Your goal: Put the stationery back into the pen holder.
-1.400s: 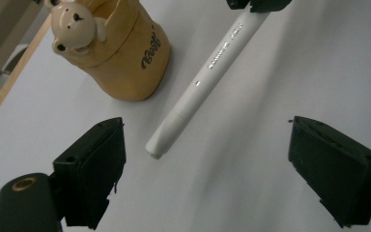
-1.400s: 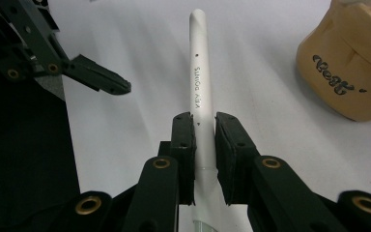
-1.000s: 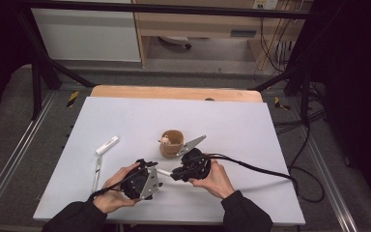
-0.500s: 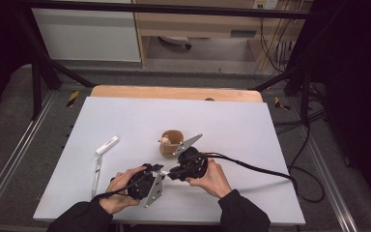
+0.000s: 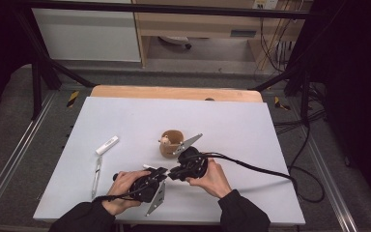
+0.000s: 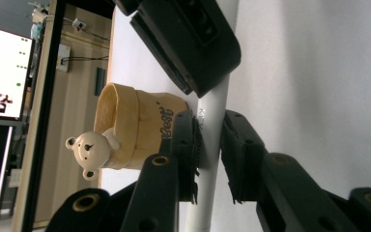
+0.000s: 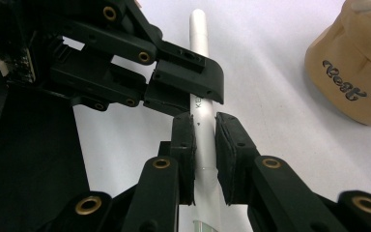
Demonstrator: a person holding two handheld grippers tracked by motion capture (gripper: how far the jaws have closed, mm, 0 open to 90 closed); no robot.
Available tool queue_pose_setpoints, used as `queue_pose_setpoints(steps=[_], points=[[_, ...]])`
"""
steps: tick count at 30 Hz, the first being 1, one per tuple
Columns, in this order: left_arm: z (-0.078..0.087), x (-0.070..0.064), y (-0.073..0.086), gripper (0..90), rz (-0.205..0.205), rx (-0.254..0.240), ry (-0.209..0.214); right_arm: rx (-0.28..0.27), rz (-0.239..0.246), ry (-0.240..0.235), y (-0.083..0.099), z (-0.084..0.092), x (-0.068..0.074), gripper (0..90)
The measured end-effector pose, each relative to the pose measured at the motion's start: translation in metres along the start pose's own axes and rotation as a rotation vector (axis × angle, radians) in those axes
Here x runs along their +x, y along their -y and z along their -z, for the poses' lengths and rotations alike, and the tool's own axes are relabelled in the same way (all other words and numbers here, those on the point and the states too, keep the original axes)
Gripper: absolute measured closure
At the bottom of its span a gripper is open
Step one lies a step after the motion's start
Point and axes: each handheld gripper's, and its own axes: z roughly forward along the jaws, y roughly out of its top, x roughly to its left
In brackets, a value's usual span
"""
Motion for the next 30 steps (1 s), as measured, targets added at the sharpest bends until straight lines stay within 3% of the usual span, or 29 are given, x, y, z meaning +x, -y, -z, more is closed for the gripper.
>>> queue_pose_setpoints(steps=[9,14,16,20,26,30], points=[[0.000,-0.002,0.000,77.9,-0.033,0.007,0.002,0.004,-0.011,-0.006,0.000,-0.001,-0.001,78.3],[0.000,-0.001,0.001,78.1,-0.037,0.020,0.009,-0.010,-0.020,-0.005,0.000,0.000,-0.001,74.3],[0.000,-0.001,0.002,78.1,-0.019,0.026,0.016,-0.019,-0.024,-0.005,0.000,0.003,-0.001,71.1],[0.001,0.000,0.007,78.1,0.006,0.047,0.023,-0.048,-0.018,0.022,0.000,0.013,-0.001,61.5],[0.003,0.003,0.017,78.1,0.065,0.081,0.038,-0.153,-0.042,0.103,0.010,0.030,-0.011,36.5],[0.004,0.004,0.023,78.1,0.108,0.099,0.045,-0.179,-0.058,0.158,0.022,0.033,-0.019,22.2]])
